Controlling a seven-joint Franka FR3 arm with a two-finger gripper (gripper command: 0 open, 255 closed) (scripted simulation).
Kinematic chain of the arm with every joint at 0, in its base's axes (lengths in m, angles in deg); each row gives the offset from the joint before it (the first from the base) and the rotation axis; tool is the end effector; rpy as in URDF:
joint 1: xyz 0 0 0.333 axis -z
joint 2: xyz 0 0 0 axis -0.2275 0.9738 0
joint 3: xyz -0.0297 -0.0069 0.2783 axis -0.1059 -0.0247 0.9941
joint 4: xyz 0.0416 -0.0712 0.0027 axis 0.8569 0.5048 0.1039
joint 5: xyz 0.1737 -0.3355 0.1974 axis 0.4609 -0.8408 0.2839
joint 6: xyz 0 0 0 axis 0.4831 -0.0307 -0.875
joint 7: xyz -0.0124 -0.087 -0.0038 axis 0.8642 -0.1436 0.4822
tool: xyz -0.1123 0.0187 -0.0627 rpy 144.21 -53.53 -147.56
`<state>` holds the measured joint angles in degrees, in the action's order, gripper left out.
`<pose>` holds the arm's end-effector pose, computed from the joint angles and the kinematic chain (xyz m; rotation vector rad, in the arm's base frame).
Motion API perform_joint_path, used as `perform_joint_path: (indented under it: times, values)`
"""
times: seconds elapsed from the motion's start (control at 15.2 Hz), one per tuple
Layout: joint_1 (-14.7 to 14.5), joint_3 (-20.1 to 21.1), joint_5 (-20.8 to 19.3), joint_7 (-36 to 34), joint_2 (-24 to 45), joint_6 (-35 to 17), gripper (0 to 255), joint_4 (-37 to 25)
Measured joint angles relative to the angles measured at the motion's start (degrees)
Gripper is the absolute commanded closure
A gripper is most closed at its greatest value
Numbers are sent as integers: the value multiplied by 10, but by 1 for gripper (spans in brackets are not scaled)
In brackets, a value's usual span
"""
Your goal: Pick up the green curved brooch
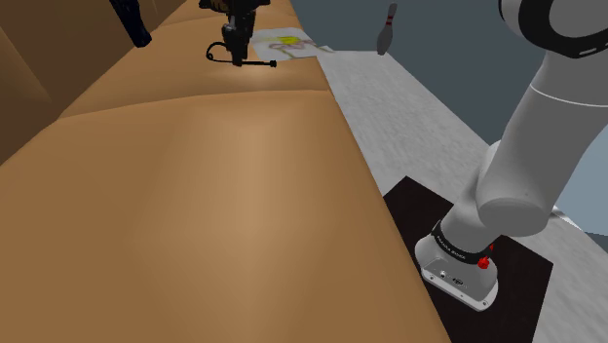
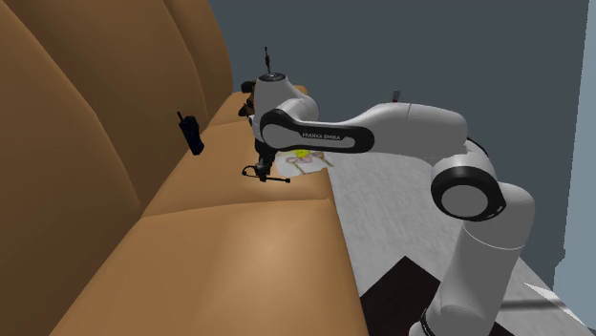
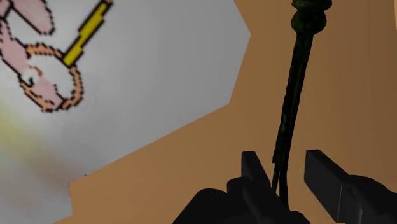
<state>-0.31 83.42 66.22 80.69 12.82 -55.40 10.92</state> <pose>0.5976 0.2501 0.5558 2.9166 0.9498 0.3275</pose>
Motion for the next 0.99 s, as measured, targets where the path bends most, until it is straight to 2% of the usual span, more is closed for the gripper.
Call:
perform_joint_path:
  times: [0.53,0.99]
  values:
    - [0,0,0,0,0,-1,255,1]
    - [-3,1,-2,2,13,49,255,-63]
